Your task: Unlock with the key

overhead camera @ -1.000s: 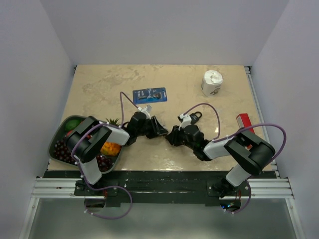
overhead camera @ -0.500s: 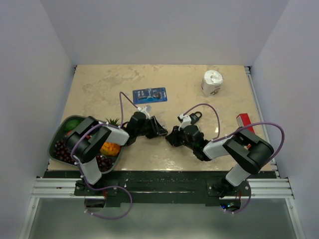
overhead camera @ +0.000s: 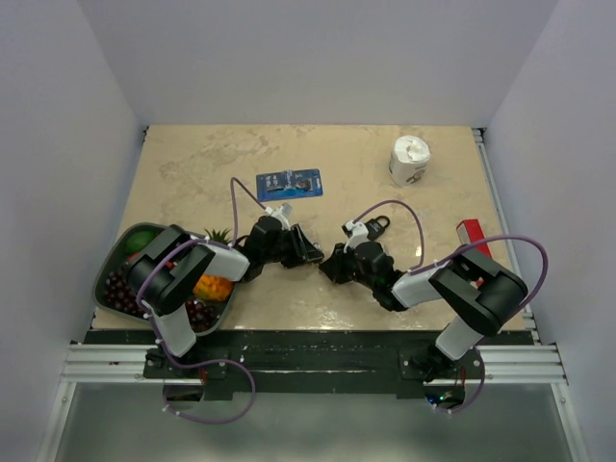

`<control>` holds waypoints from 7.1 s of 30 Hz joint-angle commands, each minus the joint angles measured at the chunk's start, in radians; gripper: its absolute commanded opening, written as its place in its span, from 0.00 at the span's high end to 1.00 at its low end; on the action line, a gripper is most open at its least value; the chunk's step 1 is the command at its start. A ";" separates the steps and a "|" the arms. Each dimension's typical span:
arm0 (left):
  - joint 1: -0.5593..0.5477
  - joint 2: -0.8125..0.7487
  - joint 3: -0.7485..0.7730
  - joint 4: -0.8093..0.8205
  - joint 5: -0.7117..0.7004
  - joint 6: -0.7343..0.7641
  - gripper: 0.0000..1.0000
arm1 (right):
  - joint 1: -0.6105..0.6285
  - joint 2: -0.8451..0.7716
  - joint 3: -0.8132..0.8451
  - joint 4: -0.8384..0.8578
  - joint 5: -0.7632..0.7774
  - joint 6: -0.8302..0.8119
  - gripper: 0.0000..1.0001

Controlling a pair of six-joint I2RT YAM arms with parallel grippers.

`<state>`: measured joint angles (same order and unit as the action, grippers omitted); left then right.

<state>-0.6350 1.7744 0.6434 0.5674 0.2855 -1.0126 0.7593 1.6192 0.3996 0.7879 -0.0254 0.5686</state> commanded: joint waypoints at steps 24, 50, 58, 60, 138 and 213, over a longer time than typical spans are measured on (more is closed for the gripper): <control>0.000 -0.015 -0.030 -0.026 0.007 0.009 1.00 | 0.005 0.073 -0.050 0.267 0.042 -0.033 1.00; -0.092 -0.001 -0.034 -0.075 0.012 0.054 1.00 | 0.003 0.084 -0.082 0.499 0.151 -0.105 1.00; -0.111 -0.006 -0.048 -0.069 0.017 0.048 1.00 | 0.005 0.093 -0.059 0.511 0.185 -0.119 1.00; -0.112 -0.007 -0.053 -0.063 0.017 0.043 1.00 | 0.003 0.097 -0.053 0.511 0.194 -0.118 1.00; -0.052 -0.125 -0.260 0.532 -0.100 -0.092 1.00 | 0.011 0.065 -0.019 0.355 -0.100 -0.004 1.00; -0.037 -0.492 -0.199 0.019 -0.072 0.095 1.00 | -0.115 -0.298 -0.062 0.125 -0.312 -0.127 0.54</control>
<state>-0.6643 1.3155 0.4023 0.5896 0.2478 -0.9314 0.6285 1.3796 0.2935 1.0885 -0.4023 0.5884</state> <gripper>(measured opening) 0.419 0.458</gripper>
